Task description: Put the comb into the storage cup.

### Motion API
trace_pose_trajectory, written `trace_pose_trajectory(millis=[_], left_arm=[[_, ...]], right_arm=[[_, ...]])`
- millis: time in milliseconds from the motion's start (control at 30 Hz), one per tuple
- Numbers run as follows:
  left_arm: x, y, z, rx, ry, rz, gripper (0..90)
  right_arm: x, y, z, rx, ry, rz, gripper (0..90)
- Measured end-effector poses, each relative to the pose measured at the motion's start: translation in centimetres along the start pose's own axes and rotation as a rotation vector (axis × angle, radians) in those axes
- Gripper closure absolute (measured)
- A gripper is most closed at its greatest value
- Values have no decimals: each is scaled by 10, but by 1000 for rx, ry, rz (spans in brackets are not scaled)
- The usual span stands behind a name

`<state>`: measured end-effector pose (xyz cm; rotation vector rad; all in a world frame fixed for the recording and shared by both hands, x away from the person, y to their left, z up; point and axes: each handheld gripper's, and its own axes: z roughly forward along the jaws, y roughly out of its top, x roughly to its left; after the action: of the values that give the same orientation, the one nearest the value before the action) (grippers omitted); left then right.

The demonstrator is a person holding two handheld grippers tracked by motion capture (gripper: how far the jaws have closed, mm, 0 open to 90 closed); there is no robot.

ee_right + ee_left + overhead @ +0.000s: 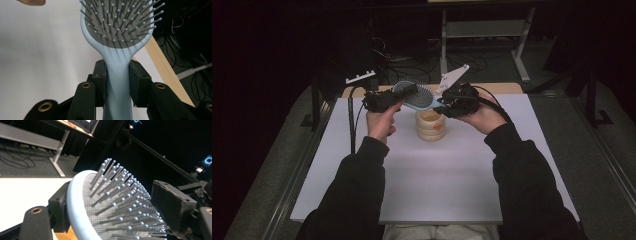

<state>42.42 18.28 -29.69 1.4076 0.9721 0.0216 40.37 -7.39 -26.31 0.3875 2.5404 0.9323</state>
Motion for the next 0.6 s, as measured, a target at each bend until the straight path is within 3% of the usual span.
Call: trace_pose_trajectory(millis=[233, 400, 600], left_arm=[[4, 1, 0, -26, -3, -68, 411], [-1, 7, -1, -24, -32, -35, 513], [-7, 13, -3, -18, -44, 2, 557]], right_arm=[[0, -1, 8, 31, -20, 6, 669], [2, -2, 14, 51, -24, 4, 667], [2, -1, 16, 47, -26, 16, 669]])
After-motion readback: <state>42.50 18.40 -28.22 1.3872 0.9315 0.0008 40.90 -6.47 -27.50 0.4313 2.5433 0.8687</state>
